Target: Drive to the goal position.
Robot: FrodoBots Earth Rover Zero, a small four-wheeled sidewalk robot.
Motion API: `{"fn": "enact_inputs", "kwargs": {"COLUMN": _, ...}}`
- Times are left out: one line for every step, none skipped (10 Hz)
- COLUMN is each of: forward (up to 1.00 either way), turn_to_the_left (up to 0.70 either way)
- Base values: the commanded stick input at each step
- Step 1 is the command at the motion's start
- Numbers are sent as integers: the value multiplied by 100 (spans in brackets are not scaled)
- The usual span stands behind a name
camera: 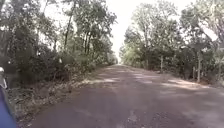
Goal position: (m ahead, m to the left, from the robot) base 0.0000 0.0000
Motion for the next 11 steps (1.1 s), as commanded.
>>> {"fn": "enact_inputs", "kwargs": {"forward": 5, "turn_to_the_left": -3}}
{"fn": "enact_inputs", "kwargs": {"forward": 5, "turn_to_the_left": -3}}
{"fn": "enact_inputs", "kwargs": {"forward": 6, "turn_to_the_left": -3}}
{"fn": "enact_inputs", "kwargs": {"forward": 6, "turn_to_the_left": -3}}
{"fn": "enact_inputs", "kwargs": {"forward": 5, "turn_to_the_left": -3}}
{"fn": "enact_inputs", "kwargs": {"forward": 6, "turn_to_the_left": -3}}
{"fn": "enact_inputs", "kwargs": {"forward": 5, "turn_to_the_left": -3}}
{"fn": "enact_inputs", "kwargs": {"forward": 5, "turn_to_the_left": -3}}
{"fn": "enact_inputs", "kwargs": {"forward": 5, "turn_to_the_left": -3}}
{"fn": "enact_inputs", "kwargs": {"forward": 6, "turn_to_the_left": -3}}
{"fn": "enact_inputs", "kwargs": {"forward": 6, "turn_to_the_left": -3}}
